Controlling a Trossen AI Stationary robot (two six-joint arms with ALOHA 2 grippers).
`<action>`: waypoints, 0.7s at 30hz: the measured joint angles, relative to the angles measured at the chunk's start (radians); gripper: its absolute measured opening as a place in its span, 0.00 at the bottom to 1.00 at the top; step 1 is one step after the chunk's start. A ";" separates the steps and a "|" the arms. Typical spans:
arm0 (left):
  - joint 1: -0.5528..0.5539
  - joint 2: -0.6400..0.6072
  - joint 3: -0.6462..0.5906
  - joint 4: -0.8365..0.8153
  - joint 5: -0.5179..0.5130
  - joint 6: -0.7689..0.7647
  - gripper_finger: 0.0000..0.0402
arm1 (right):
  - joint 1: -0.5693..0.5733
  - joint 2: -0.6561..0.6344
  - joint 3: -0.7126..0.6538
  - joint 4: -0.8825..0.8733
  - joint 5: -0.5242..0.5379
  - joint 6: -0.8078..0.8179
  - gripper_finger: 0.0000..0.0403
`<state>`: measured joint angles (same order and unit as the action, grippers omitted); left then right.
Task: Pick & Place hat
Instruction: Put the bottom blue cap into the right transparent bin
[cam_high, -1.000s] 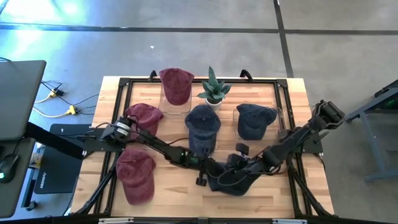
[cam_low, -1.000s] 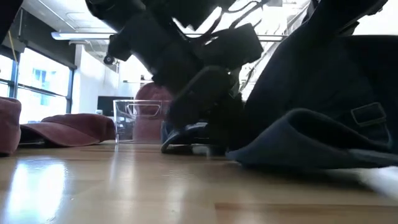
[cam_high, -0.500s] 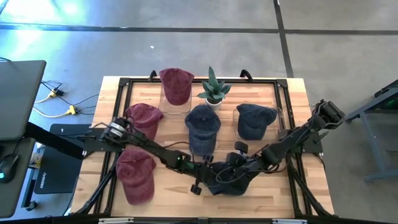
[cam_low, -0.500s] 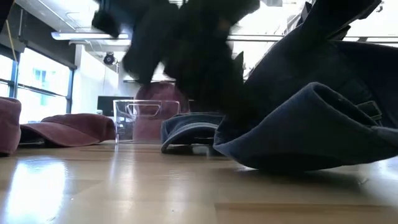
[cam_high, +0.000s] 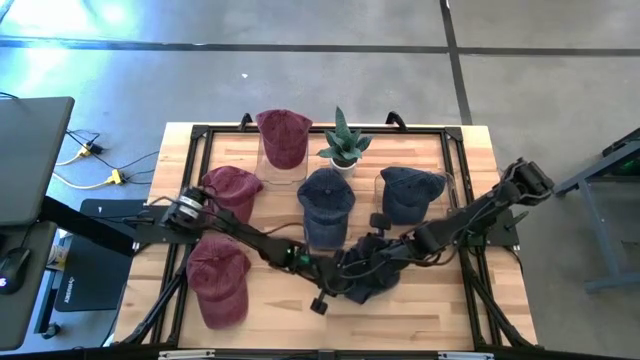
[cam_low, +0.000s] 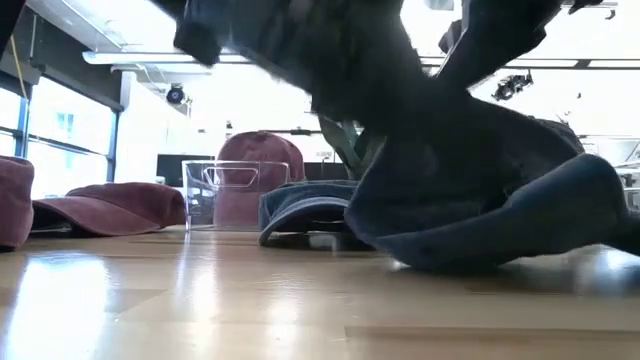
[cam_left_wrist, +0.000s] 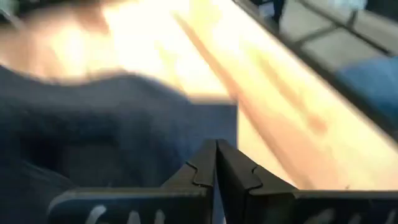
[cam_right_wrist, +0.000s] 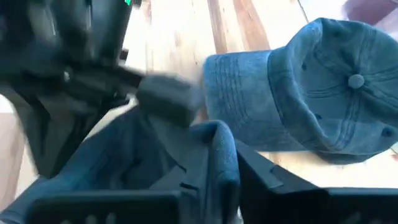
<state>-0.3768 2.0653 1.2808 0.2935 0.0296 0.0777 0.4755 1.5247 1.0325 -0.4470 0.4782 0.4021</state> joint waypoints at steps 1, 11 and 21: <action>0.000 -0.018 0.004 -0.019 -0.013 -0.004 0.02 | 0.000 -0.009 0.000 -0.001 0.001 0.004 0.19; -0.002 -0.145 0.001 -0.364 -0.386 -0.069 0.02 | 0.072 -0.064 0.000 0.002 -0.070 0.166 0.41; 0.062 -0.068 -0.005 -0.375 -0.168 -0.146 0.02 | 0.082 0.088 0.000 0.053 -0.100 0.294 0.30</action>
<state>-0.3151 1.9975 1.2762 -0.0816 -0.1387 -0.0680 0.5572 1.6123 1.0325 -0.3936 0.3781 0.6957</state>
